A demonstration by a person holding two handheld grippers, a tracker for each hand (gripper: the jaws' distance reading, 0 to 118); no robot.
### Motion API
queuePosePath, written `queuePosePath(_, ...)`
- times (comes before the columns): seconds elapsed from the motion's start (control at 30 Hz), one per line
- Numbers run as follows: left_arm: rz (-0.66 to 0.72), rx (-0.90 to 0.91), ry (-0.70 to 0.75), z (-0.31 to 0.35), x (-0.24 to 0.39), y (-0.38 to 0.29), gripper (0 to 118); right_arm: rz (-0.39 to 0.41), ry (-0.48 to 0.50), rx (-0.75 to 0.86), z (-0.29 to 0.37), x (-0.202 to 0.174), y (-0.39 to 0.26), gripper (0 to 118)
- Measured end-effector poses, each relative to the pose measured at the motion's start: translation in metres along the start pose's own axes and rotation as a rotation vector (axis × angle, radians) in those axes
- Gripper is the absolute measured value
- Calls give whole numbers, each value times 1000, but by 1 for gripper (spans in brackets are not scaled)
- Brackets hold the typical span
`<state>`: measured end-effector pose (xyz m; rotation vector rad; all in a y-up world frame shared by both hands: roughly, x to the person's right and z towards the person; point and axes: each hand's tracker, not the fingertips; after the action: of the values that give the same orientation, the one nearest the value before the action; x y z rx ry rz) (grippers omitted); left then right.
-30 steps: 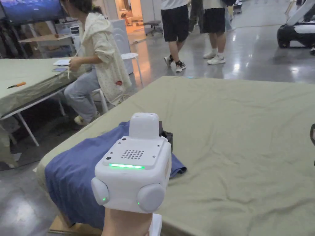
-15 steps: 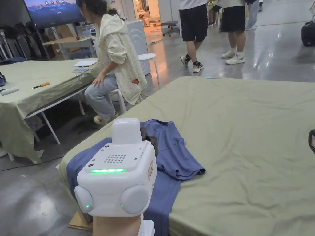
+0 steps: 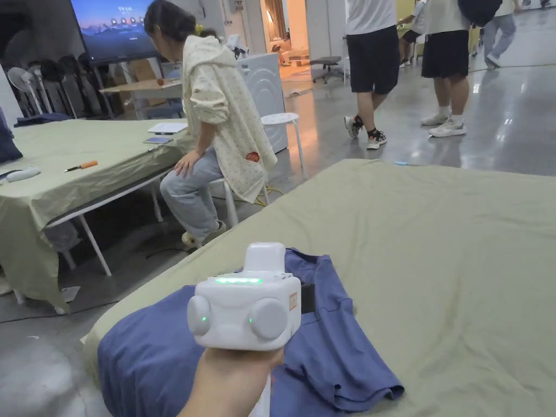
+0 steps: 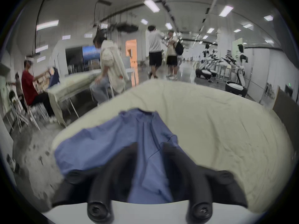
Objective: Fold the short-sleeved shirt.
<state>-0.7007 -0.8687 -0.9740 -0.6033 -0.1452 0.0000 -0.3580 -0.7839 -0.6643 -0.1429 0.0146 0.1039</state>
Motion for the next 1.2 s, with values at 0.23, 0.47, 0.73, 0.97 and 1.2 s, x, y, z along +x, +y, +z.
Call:
queuePosePath(0.23,9,-154,29,-122,2,8,107,-55,-15,-48,-58,13,-15,1)
queuePosePath(0.47,-40,-362,105,-173,14,1,81,-77,-16,-69,-71,27,-23,1)
queuePosePath(0.73,-99,-259,11,-130,41,7,0,-86,-50,-88,-50,34,-17,1)
queuePosePath(0.97,-103,-59,-126,-47,89,48,0,-97,-125,-58,-23,40,4,1)
queuePosePath(1.2,-192,16,-394,34,203,71,0,-105,-219,-4,42,49,21,1)
